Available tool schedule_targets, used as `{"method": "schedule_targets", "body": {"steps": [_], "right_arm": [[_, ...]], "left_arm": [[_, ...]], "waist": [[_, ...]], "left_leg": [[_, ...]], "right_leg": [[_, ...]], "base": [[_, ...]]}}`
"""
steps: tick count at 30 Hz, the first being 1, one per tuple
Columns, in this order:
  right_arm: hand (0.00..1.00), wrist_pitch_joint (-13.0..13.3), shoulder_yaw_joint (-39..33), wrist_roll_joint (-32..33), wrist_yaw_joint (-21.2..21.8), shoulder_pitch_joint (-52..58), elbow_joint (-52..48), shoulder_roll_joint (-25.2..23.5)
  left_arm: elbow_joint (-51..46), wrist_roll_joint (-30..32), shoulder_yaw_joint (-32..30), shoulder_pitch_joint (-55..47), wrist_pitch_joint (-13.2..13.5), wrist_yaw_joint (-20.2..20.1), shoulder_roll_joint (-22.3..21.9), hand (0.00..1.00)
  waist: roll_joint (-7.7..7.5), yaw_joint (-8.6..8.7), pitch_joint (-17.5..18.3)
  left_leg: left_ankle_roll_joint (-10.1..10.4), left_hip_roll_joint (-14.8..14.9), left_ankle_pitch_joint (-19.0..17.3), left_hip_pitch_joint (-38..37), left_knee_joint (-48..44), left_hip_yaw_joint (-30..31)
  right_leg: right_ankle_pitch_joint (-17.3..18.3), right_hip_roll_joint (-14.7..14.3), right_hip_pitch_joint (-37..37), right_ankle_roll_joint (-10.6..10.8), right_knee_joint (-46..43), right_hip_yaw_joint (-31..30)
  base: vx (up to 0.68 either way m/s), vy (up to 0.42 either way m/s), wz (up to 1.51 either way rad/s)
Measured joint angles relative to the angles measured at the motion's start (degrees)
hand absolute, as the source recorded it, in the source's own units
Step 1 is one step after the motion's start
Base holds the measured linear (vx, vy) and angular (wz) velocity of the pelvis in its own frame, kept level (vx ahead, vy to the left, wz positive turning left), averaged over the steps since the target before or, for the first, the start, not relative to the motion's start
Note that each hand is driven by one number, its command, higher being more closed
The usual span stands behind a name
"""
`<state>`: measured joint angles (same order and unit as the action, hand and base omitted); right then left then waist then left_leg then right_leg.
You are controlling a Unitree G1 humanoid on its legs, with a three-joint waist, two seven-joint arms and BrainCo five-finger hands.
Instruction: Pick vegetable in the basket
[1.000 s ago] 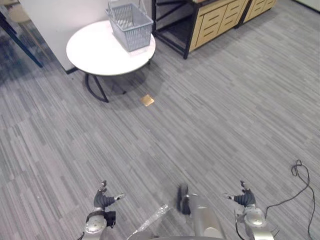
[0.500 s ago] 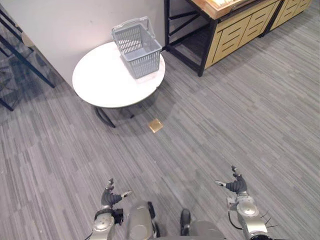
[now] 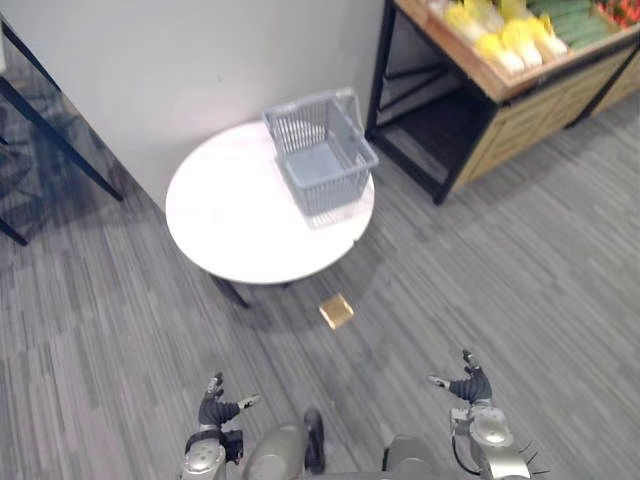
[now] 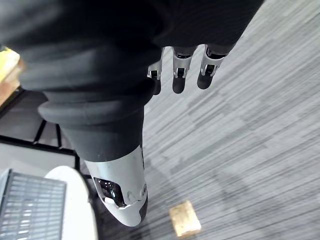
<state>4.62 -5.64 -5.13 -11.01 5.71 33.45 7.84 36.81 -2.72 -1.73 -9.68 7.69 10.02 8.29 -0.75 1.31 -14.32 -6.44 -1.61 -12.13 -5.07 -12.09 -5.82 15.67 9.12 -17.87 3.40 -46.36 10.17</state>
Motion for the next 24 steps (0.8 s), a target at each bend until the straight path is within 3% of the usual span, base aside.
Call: {"method": "schedule_targets", "body": {"steps": [1,2,3,4,5,7,10,11,13,15,18,19,20,22,24], "right_arm": [[0.0,0.0,0.0,0.0,0.0,0.0,0.0,0.0],[0.0,0.0,-0.1,0.0,0.0,0.5,0.0,0.1],[0.0,0.0,-0.1,0.1,0.0,1.1,-0.1,0.0],[0.0,0.0,-0.1,0.1,0.0,2.9,-0.2,0.0],[0.0,-0.4,-0.3,0.0,0.0,3.9,-0.1,0.7],[0.0,-0.9,-0.4,0.0,0.0,3.8,-0.9,0.8],[0.0,-0.9,-0.2,0.1,0.1,4.9,-6.8,-0.5],[0.0,-0.5,1.0,0.3,0.0,5.4,-10.8,-1.1],[0.0,0.6,1.6,0.3,-0.1,5.5,-14.7,-2.1],[0.0,1.1,1.6,0.0,-0.1,5.4,-18.7,-2.3],[0.0,1.5,1.5,-0.8,-0.4,5.3,-19.7,-2.2],[0.0,1.5,1.5,-2.1,-0.9,5.2,-20.2,-2.0],[0.0,1.5,1.5,-3.2,-1.4,5.9,-22.0,-1.1],[0.0,1.4,2.4,-5.7,-1.5,6.0,-23.5,-1.3],[0.0,1.7,3.4,-8.8,-2.1,5.5,-26.7,-0.9]], "left_arm": [[0.3,0.0,0.0,0.0,0.0,0.0,0.0,0.0],[1.1,0.0,0.0,0.2,0.0,0.0,0.1,0.0],[1.3,0.1,0.0,0.1,0.0,0.0,0.3,0.0],[1.5,0.1,0.1,-0.4,0.0,0.0,1.0,0.0],[2.6,0.2,0.1,-0.3,0.0,-0.1,0.5,0.0],[3.2,0.2,0.0,-0.8,0.0,0.0,-0.5,0.0],[2.8,0.9,-0.2,-0.5,0.0,-0.4,-1.9,0.0],[0.3,1.2,-0.7,-2.0,0.0,-1.1,-2.8,0.0],[-0.8,1.2,-0.6,-2.9,0.0,-1.3,-3.2,0.0],[-0.8,1.2,-0.6,-2.9,0.0,-1.3,-3.7,0.0],[-0.5,1.4,-0.6,-3.0,-0.1,-1.2,-3.6,0.0],[-0.2,1.4,-0.4,-2.7,-0.1,-1.2,-3.7,0.0],[-0.2,1.4,-0.2,-2.7,0.1,-1.2,-4.1,0.0],[1.3,2.3,-0.1,-2.8,0.1,-1.2,-3.6,0.0],[2.6,3.6,0.1,-2.8,0.1,-1.2,-3.6,0.0]], "waist": [[0.15,0.97,-0.1],[-0.14,1.15,0.0],[-0.72,1.15,0.2],[-1.99,1.15,0.9],[-1.75,1.39,1.4],[0.61,0.9,2.2],[1.91,1.46,1.9],[2.25,0.27,1.8],[1.92,-0.69,1.8],[1.82,-0.88,1.9],[2.09,-1.65,1.9],[2.46,-1.95,2.1],[3.98,-1.85,2.3],[2.88,-1.96,2.5],[2.49,-2.06,2.7]], "left_leg": [[0.3,0.8,-0.1,-1.9,0.4,1.1],[1.4,1.4,-0.8,-4.0,1.0,1.6],[2.5,1.3,-1.5,-4.9,1.4,2.0],[5.3,0.6,-3.8,-6.8,1.2,3.1],[6.7,1.7,-6.5,-8.8,0.8,4.8],[8.3,4.9,-6.4,-7.4,-3.0,5.7],[14.3,7.8,-2.8,-0.2,-20.2,5.2],[15.4,12.0,-1.7,4.4,-32.8,2.5],[13.7,15.1,-2.7,7.9,-38.8,-1.4],[10.9,15.5,-4.4,12.5,-34.0,-3.6],[11.1,14.4,-4.1,13.4,-18.8,-3.2],[12.2,13.3,-0.9,13.1,-10.3,-1.9],[12.6,12.9,7.6,13.1,-4.3,-0.6],[12.6,11.2,7.5,11.4,-2.2,-0.9],[11.2,9.4,8.8,10.1,1.6,-2.1]], "right_leg": [[-1.3,-2.1,-1.4,0.5,10.8,-0.1],[-5.9,-4.2,-1.4,1.2,23.0,-1.2],[-9.1,-4.7,-1.0,1.5,29.4,-2.3],[-15.1,-4.5,-1.4,2.0,34.8,-5.2],[-21.0,-5.4,-1.8,-2.2,29.7,-7.0],[-16.3,-6.9,-2.2,-3.9,26.3,-4.4],[-14.3,-7.5,2.1,-5.4,28.0,-0.9],[-13.4,-9.6,7.2,-6.6,30.8,-0.5],[-12.4,-10.5,11.9,-8.0,33.9,-0.4],[-12.2,-10.1,15.1,-7.9,37.2,-1.2],[-12.6,-9.7,16.0,-6.6,37.7,-2.4],[-12.3,-9.6,16.1,-5.7,37.8,-3.0],[-11.8,-10.4,16.2,-4.6,37.9,-3.3],[-11.7,-8.9,16.7,-2.9,38.7,-4.4],[-12.0,-7.2,16.7,-1.8,39.8,-5.3]], "base": [[0.54,-0.114,0.7],[0.54,-0.133,0.71],[0.53,-0.179,0.81],[0.55,-0.238,0.94],[0.55,-0.254,0.86],[0.57,-0.268,0.5],[0.43,-0.214,0.49],[0.48,-0.223,0.05],[0.38,-0.147,-0.1],[0.31,-0.073,-0.11],[0.21,0.054,-0.28],[0.19,0.145,-0.27],[0.22,0.189,-0.25],[0.16,0.173,-0.14],[0.12,0.121,-0.06]]}}
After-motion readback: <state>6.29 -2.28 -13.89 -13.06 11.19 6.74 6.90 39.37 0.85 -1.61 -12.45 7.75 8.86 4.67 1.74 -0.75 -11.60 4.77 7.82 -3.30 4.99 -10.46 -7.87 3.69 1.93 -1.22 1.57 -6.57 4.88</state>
